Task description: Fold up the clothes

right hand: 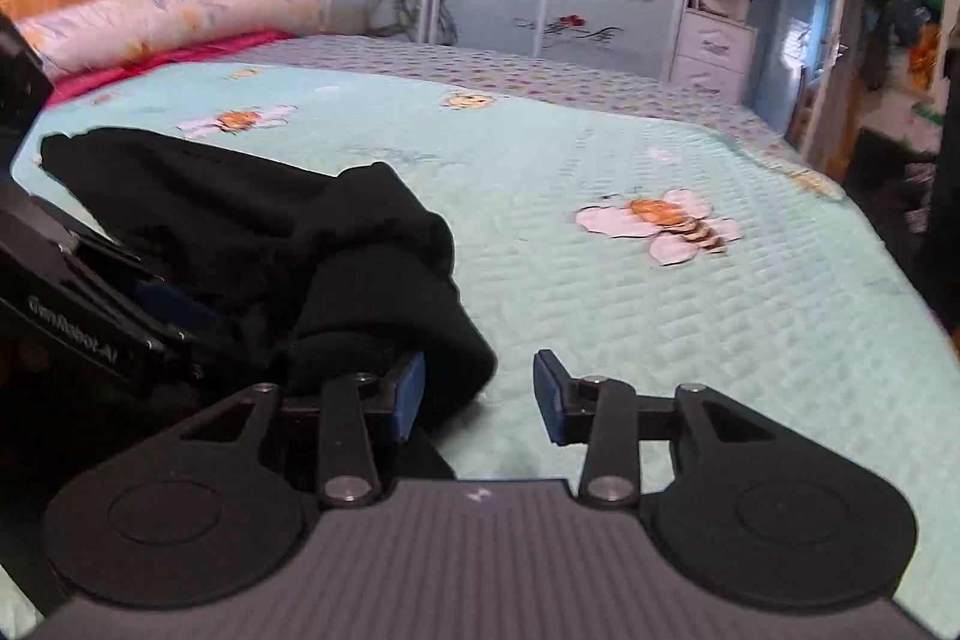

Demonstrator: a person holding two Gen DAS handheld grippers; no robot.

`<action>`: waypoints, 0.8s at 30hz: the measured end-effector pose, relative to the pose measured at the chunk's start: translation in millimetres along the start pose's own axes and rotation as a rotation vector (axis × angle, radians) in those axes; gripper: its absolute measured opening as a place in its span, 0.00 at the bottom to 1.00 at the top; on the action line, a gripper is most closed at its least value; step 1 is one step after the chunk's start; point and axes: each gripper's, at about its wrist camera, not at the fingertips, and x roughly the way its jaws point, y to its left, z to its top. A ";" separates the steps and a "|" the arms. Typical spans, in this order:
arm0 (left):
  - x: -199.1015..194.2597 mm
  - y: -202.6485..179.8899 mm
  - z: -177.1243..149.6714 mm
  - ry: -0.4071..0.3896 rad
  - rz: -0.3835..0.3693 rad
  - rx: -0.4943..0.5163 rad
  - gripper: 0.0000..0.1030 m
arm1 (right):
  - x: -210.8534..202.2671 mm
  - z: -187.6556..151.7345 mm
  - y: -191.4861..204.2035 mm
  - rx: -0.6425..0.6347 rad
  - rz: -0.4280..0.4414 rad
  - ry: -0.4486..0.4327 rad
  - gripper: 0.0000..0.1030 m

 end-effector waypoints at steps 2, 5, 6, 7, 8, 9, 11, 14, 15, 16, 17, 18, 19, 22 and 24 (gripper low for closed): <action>-0.4 1.7 0.4 0.002 -0.005 -0.006 0.65 | 2.6 3.3 5.6 -0.021 0.003 0.000 0.41; -1.3 3.1 -1.9 -0.002 -0.010 -0.013 0.65 | 5.2 4.4 8.0 -0.044 0.016 -0.001 0.41; -1.6 3.1 -2.7 -0.004 -0.009 -0.011 0.65 | 8.2 5.9 9.6 -0.058 0.010 -0.009 0.41; -2.1 2.2 -3.4 -0.005 -0.006 -0.006 0.65 | 11.7 7.7 11.6 -0.074 0.001 -0.018 0.41; -2.7 0.9 -4.0 -0.006 -0.001 0.001 0.65 | 14.8 8.9 13.9 -0.086 -0.005 -0.025 0.41; -3.4 -0.4 -4.6 -0.007 0.003 0.008 0.65 | 18.5 10.2 14.6 -0.094 -0.004 -0.032 0.41; -5.3 0.0 -5.1 -0.003 -0.001 0.011 0.65 | 26.0 13.5 15.4 -0.100 0.006 -0.042 0.41; -11.4 6.4 -3.8 0.006 -0.031 -0.020 0.65 | 34.8 20.5 16.1 -0.082 0.026 -0.052 0.11; -13.6 8.8 -3.1 0.009 -0.044 -0.032 0.65 | 35.6 23.2 15.7 -0.068 0.029 -0.057 0.04; -14.8 11.6 -2.1 0.013 -0.058 -0.046 0.65 | 31.4 26.0 11.8 -0.042 0.012 -0.079 0.04; -15.5 14.5 -0.9 0.017 -0.073 -0.061 0.65 | 26.2 28.8 7.2 -0.013 -0.010 -0.105 0.04; -15.7 16.8 -0.1 0.022 -0.086 -0.073 0.65 | 21.0 31.6 2.5 0.015 -0.032 -0.131 0.04; -15.2 18.6 0.6 0.028 -0.095 -0.087 0.65 | 14.4 37.1 -8.8 0.067 -0.058 -0.159 0.04; -10.0 17.9 3.1 0.046 -0.113 -0.109 0.67 | 0.2 56.8 -61.3 0.264 -0.127 -0.225 0.04; -4.5 12.1 4.7 0.050 -0.112 -0.094 0.68 | 11.8 66.4 -98.4 0.370 -0.131 -0.217 0.05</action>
